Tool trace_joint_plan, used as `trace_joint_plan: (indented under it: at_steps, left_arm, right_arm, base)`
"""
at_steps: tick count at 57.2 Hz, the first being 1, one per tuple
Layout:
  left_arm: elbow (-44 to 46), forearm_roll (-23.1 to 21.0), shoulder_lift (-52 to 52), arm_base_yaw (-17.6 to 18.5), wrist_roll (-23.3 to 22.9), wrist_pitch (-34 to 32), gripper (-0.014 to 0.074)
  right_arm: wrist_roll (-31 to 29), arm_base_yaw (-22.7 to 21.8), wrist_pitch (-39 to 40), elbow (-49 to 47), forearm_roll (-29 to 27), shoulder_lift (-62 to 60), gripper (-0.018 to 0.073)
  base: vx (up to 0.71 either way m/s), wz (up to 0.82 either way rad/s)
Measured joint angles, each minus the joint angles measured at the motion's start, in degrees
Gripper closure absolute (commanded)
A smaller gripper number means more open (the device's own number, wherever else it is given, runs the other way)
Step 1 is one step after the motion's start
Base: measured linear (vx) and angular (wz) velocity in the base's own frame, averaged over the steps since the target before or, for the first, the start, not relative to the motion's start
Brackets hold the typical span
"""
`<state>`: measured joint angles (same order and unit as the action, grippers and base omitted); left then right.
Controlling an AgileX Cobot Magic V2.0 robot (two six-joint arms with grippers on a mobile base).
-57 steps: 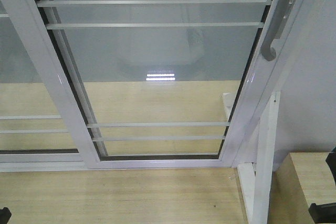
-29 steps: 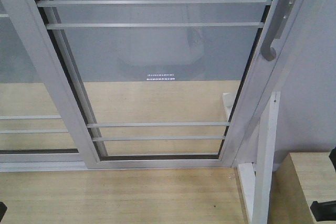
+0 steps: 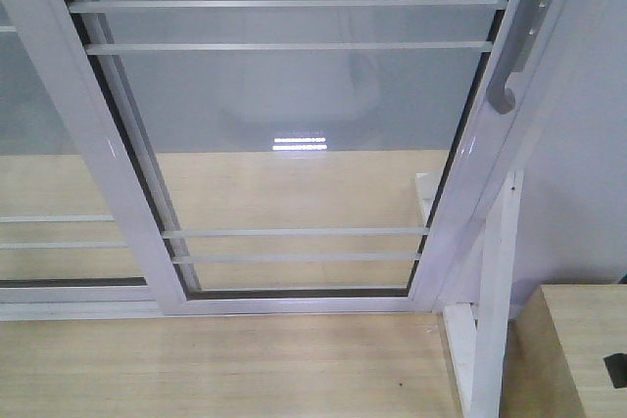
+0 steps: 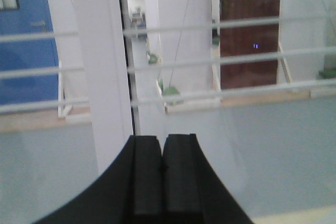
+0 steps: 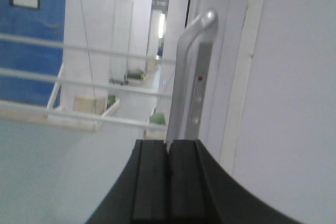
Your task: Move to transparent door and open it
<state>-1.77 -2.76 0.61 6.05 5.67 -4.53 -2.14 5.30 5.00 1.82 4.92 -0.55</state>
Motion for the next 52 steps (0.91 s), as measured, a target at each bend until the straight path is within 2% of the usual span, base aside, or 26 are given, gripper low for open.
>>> trace_joint_plan:
  at_steps: [5, 8, 20, 26, 39, 52]
  left_arm:
    - [0.0, 0.0, 0.0, 0.0, 0.0, -6.54, 0.0599]
    - [0.0, -0.51, 0.0, 0.0, 0.0, -8.96, 0.0599]
    - [6.75, -4.23, -4.42, 0.0, 0.0, -4.6, 0.0599]
    - [11.87, -4.45, -12.95, 0.0, 0.0, -4.27, 0.0599]
    - [24.38, -4.45, -37.07, 0.0, 0.0, -6.1, 0.0599]
    - [36.92, -4.47, -57.3, 0.0, 0.0, -12.33, 0.0599]
  right_arm:
    - [0.13, 0.0, 5.67, 0.0, -0.22, 0.0, 0.0561]
    - [0.25, 0.0, 5.97, -0.19, -1.09, 0.0, 0.0561]
    - [-0.73, 0.0, -5.35, -8.18, -3.48, 4.11, 0.0561]
    - [-2.04, 0.0, -8.17, -14.95, -3.21, 11.8, 0.0561]
    - [-2.47, 0.0, -8.47, -29.12, -2.83, 33.06, 0.0561]
    - [-2.52, 0.0, -2.0, -39.07, -2.83, 52.2, 0.0561]
  base:
    - [0.0, 0.0]
    - [0.0, 0.0]
    - [0.0, 0.0]
    - [0.0, 0.0]
    - [0.0, 0.0]
    - [0.0, 0.0]
